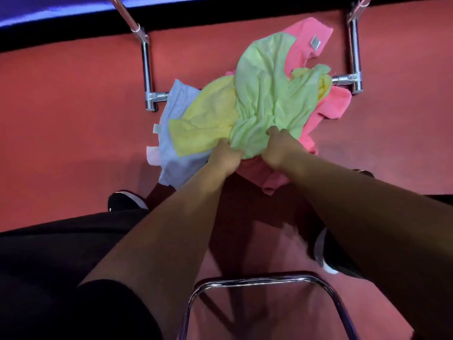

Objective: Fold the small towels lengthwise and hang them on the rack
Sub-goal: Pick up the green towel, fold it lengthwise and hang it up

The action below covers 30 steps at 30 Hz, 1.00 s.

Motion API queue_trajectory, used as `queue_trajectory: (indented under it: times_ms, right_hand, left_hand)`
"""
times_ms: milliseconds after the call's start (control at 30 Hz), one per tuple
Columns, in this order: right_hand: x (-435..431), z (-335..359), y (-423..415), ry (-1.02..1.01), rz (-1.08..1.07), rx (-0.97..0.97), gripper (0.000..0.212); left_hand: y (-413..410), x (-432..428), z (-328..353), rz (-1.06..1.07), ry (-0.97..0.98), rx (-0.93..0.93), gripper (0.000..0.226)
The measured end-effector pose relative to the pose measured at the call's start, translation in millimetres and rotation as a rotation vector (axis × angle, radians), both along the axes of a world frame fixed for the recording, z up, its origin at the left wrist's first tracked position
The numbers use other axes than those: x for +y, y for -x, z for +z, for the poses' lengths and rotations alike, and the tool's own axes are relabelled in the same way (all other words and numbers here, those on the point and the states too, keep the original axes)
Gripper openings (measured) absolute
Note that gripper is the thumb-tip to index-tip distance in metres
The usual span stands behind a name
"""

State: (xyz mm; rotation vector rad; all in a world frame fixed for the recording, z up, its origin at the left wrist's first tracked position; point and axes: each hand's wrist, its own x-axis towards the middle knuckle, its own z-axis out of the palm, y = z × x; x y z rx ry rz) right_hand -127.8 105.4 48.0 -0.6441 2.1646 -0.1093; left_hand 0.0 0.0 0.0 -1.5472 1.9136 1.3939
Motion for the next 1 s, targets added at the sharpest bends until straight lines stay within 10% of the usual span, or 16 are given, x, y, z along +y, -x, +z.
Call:
queue_trajectory:
  times_ms: [367, 833, 1000]
  right_hand:
    - [-12.9, -7.9, -7.5, -0.018, 0.112, -0.085, 0.076]
    - [-12.4, 18.9, -4.9, -0.019, 0.153, -0.013, 0.031]
    - [-14.8, 39.6, -1.3, 0.181, 0.091, 0.028, 0.063]
  left_hand:
    - [-6.9, 6.6, -10.3, -0.044, -0.278, 0.075, 0.022]
    - [0.1, -8.2, 22.8, 0.009, -0.053, 0.202, 0.021]
    - [1.0, -17.5, 67.8, 0.043, -0.109, 0.307, 0.022]
